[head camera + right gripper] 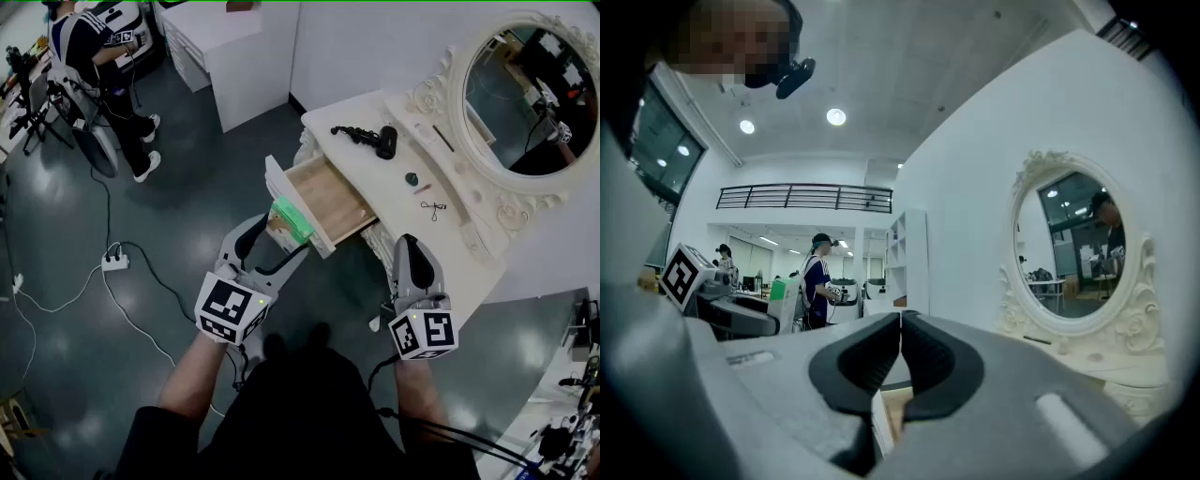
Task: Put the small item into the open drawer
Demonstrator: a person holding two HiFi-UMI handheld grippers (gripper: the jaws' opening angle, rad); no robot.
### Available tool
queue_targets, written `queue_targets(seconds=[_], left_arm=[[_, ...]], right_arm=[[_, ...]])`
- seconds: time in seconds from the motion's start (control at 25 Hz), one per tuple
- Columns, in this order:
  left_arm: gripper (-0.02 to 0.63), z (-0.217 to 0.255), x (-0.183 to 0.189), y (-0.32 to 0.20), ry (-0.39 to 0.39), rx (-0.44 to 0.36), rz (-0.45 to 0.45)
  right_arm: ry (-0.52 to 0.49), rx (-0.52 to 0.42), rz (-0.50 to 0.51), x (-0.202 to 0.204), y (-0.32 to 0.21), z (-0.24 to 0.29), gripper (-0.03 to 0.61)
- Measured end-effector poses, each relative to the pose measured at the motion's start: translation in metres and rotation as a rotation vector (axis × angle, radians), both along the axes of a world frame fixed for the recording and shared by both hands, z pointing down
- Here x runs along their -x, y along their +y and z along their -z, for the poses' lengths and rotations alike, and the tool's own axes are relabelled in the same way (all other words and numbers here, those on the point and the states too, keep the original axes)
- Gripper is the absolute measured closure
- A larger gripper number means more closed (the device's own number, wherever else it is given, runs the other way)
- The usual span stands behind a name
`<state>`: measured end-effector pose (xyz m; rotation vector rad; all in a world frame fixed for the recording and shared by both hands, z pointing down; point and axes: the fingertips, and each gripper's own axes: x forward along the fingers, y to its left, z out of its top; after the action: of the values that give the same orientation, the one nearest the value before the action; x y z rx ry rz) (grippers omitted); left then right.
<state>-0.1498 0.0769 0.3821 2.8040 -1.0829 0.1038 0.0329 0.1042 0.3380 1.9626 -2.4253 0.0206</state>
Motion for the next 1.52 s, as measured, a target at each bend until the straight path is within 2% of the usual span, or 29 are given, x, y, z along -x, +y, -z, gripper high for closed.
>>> queue_targets(seconds=[0.32,0.72,0.92,1.04,1.32,1.52], left_arm=[[0.288,0.017,-0.018,0.027,0.016,-0.006,0.013],[0.288,0.030,-0.048,0.045,-0.019,-0.013,0.063],[0.288,0.035,-0.069,0.054,-0.050,-0.025,0.089],[0.288,0.037,-0.077,0.059,-0.063,-0.036,0.113],[0.288,0.035,-0.078,0.058,-0.077,-0.029,0.161],[0.288,0.025,-0.082,0.041,-0.085,-0.011,0.156]], right_arm=[[-0.009,-0.030,0.001,-0.019,0.034,0.013,0.572],[-0.074,-0.063,0.041,-0.058,0.051,0.020,0.572],[-0.096,-0.095,0.086,-0.080,0.058,0.029,0.486],[-0.094,-0.115,0.120,-0.088,0.060,0.031,0.458],[-0.106,-0.112,0.162,-0.095,0.059,0.026,0.451],[-0.109,-0.104,0.154,-0.102,0.042,0.023,0.451]])
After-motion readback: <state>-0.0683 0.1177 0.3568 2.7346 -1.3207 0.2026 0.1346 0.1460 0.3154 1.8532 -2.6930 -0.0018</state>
